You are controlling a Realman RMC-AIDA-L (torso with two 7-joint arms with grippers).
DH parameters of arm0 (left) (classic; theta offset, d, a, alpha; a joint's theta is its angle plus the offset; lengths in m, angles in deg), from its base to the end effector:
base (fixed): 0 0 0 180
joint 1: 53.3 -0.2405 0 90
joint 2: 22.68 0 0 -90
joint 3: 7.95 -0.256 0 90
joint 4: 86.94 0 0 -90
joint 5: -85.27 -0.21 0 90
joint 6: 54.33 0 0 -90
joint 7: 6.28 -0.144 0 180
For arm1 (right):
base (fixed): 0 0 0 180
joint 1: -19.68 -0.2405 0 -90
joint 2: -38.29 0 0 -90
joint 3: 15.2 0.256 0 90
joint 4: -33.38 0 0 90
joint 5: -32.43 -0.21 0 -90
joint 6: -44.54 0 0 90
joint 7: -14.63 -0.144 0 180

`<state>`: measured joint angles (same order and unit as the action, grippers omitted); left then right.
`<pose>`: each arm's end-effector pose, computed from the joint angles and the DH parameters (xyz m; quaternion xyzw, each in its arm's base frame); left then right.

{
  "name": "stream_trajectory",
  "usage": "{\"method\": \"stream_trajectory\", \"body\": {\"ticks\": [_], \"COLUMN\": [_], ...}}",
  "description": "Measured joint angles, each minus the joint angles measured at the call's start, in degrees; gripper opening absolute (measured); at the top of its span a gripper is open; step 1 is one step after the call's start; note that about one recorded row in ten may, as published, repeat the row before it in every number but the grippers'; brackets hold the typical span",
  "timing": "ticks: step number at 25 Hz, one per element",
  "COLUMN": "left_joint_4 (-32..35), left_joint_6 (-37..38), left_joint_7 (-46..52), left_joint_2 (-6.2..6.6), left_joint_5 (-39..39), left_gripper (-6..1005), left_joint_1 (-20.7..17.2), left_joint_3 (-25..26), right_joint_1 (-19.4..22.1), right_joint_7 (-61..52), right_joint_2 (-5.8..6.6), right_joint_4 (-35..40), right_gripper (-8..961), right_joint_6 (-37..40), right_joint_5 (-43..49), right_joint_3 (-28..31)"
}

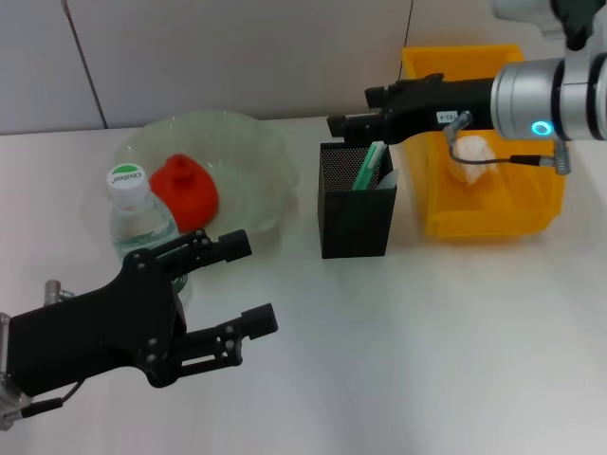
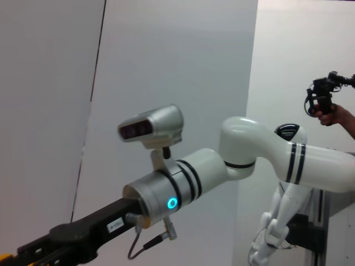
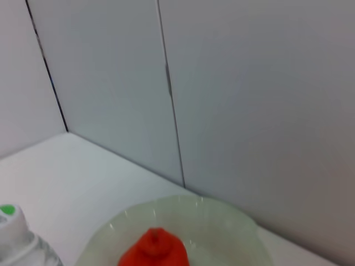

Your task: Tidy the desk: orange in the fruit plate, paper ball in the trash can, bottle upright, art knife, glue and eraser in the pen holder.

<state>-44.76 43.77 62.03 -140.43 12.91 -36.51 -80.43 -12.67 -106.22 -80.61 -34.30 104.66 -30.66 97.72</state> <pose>-0.2193 0.2677 -0.0028 -0.8953 -0.0917 -0.4312 0.0644 0.1622 0.4148 0.0316 -0.9101 0.2524 0.1606 0.2867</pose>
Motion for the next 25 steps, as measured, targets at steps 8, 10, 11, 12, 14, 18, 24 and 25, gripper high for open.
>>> {"method": "stream_trajectory", "body": {"ticks": [8,10,11,12,14,18,24,25], "left_joint_4": [0.0,-0.24,-0.24,-0.41,-0.45,-0.74,-0.88,-0.88], "left_joint_6": [-0.03,-0.24,-0.24,-0.33,-0.38,-0.62,-0.63,-0.61], "left_joint_7": [0.06,0.06,0.06,0.06,0.07,0.07,1.42,1.93], "left_joint_2": [-0.1,0.11,0.11,0.29,0.39,1.47,2.02,2.11], "left_joint_5": [-0.22,-0.25,-0.25,-0.3,-0.31,-1.01,-4.82,-6.16], "left_gripper": [810,810,810,810,810,810,810,810], "left_joint_1": [0.03,-0.02,-0.02,-0.04,-0.09,-0.19,0.08,0.24], "left_joint_3": [0.75,1.56,1.56,2.19,2.42,3.23,6.76,8.24], "right_joint_1": [4.12,5.43,5.43,6.55,6.84,7.03,7.04,7.08], "right_joint_7": [7.12,11.12,11.12,15.08,16.67,24.36,29.88,30.87], "right_joint_2": [-0.17,-0.12,-0.12,-0.1,-0.1,-0.1,0.14,0.28], "right_joint_4": [-4.62,-4.94,-4.94,-4.67,-4.1,0.24,3.68,4.31], "right_gripper": [765,765,765,765,765,764,764,764], "right_joint_6": [1.74,3.05,3.05,5.01,6.45,16.5,24.12,25.26], "right_joint_5": [-7.34,-11.4,-11.4,-15.61,-17.38,-23.94,-25.33,-25.23], "right_joint_3": [0.01,0.29,0.29,1.56,2.71,9.62,13.98,14.1]}}
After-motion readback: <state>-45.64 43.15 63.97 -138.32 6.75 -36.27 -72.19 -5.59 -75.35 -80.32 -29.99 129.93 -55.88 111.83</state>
